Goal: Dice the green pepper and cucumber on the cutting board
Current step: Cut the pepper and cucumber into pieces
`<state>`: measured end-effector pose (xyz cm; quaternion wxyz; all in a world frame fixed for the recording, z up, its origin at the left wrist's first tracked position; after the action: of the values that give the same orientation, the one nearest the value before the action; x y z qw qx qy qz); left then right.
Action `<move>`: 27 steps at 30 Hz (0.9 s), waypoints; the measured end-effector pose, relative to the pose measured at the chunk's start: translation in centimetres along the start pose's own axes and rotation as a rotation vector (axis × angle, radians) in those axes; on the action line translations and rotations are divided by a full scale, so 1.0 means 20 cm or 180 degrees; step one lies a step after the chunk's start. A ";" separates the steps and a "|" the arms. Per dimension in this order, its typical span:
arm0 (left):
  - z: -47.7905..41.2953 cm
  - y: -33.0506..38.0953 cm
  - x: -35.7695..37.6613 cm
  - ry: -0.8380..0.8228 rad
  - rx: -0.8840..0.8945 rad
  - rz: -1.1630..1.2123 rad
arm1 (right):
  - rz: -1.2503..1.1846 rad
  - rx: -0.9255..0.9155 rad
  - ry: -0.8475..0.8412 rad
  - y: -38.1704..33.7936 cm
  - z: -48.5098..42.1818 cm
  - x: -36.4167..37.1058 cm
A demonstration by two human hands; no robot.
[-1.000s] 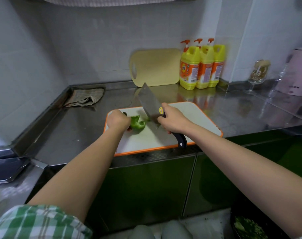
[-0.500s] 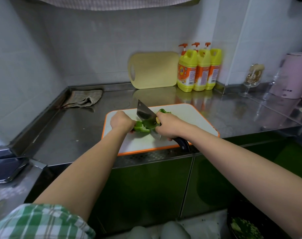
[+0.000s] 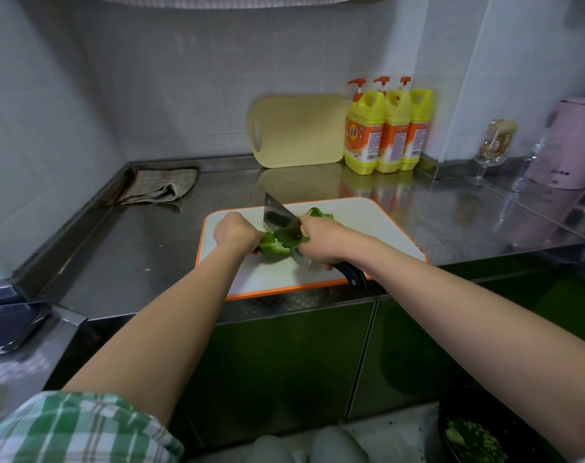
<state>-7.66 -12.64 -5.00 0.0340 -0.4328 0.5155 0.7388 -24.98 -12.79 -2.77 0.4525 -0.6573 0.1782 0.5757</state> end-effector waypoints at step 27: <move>0.14 0.22 -0.01 0.0798 0.1270 -0.1638 | -0.1688 0.0413 0.1748 0.47 -0.02 -0.25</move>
<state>-11.34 -12.37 -1.37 0.2395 -0.6208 0.5239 0.5317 -33.09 -19.51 -1.87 0.5617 -0.7803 0.1525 0.2288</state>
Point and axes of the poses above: each hand's wrist, its own z-axis away from the middle knuckle, its own x-axis out of the palm, y = z × x, the point moved 9 cm from there along -z, towards the middle knuckle, and after that the axes turned 7 degrees about -x, right-handed, at the moved point
